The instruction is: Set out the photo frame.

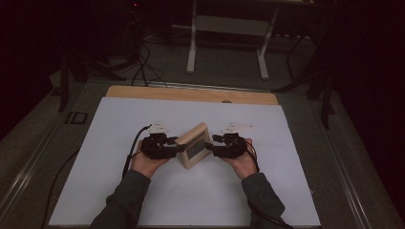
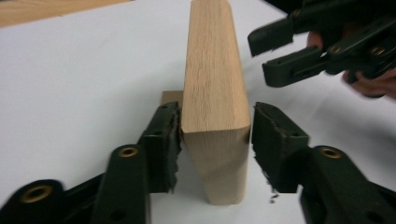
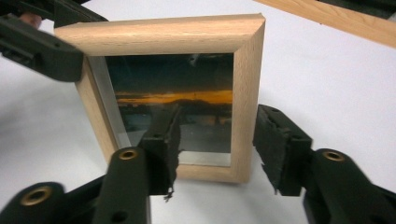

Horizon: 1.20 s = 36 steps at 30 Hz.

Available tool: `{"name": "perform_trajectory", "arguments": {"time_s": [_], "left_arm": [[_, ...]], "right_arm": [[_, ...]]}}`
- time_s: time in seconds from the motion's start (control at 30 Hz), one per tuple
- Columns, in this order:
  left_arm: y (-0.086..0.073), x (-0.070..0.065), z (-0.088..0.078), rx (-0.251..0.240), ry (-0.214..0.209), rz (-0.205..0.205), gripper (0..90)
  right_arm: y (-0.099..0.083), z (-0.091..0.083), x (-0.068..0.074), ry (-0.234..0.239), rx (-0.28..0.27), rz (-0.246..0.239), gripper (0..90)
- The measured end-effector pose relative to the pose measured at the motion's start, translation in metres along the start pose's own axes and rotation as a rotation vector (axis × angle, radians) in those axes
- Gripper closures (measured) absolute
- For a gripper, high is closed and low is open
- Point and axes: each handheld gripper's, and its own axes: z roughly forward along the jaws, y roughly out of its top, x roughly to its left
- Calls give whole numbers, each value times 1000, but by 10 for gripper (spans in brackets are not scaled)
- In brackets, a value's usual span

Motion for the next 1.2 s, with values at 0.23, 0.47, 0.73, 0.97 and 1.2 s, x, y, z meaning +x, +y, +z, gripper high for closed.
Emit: {"name": "perform_trajectory", "arguments": {"time_s": [0.23, 0.47, 0.73, 0.97, 1.2], "left_arm": [[-5, -9, -7, -43, 65, 5, 441], [-11, -19, -7, -44, 141, 10, 443], [-12, -17, -7, -54, 125, -21, 561], [-11, -8, -9, -41, 80, -41, 568], [-10, -1, -10, -27, 54, -22, 568]], "right_arm": [[5, 9, -3, 12, 21, -21, 383], [13, 16, -6, 30, 33, -48, 343], [19, 23, -11, 54, 46, -53, 277], [22, 29, -12, 69, 59, -59, 252], [26, 36, -14, 102, 47, -62, 204]]}}
